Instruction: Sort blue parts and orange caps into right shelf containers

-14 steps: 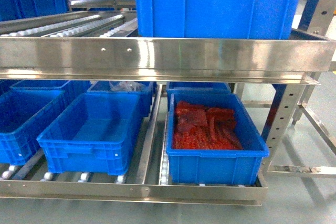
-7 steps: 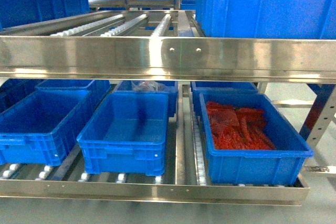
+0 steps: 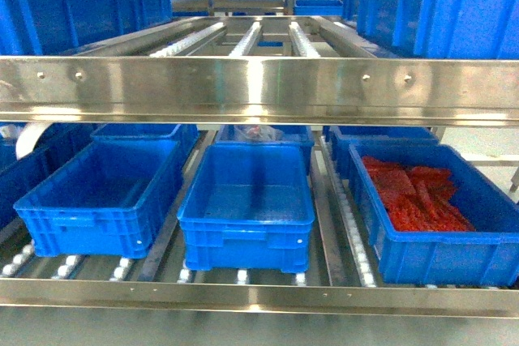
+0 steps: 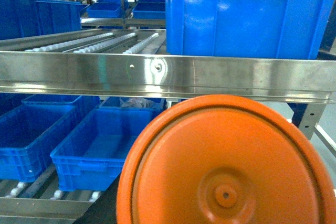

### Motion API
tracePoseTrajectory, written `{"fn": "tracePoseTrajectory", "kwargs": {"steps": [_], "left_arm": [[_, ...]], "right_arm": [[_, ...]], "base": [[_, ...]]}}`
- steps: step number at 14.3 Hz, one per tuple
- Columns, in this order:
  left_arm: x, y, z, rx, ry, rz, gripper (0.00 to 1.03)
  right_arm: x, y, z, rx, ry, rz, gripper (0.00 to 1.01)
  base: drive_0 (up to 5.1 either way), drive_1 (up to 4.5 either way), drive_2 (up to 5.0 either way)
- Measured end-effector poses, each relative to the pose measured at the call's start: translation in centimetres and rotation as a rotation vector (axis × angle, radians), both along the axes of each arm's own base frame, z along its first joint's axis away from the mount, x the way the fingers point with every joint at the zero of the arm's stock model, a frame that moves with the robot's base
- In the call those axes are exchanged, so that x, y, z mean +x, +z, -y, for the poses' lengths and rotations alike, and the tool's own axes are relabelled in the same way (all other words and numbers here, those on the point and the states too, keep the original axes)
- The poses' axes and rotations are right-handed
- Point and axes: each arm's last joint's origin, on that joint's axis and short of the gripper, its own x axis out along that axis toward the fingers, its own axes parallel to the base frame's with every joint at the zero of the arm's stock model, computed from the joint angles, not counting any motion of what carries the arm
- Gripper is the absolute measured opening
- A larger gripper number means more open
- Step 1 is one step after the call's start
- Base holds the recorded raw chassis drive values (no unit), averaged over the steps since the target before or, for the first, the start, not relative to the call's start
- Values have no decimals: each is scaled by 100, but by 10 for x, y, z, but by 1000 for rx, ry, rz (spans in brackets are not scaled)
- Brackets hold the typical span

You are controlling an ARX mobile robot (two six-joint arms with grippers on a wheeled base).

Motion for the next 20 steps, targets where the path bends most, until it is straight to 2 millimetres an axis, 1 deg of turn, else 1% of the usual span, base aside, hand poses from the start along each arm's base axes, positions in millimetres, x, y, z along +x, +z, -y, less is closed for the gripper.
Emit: {"fn": "tracePoseTrajectory", "kwargs": {"steps": [15,20], "left_arm": [[0,0,0,0,2,0,44],[0,0,0,0,3,0,44]], "right_arm": [[0,0,0,0,0,4,44],[0,0,0,0,1,1,44]], "base": [[-485,251,251],[0,0,0]]}}
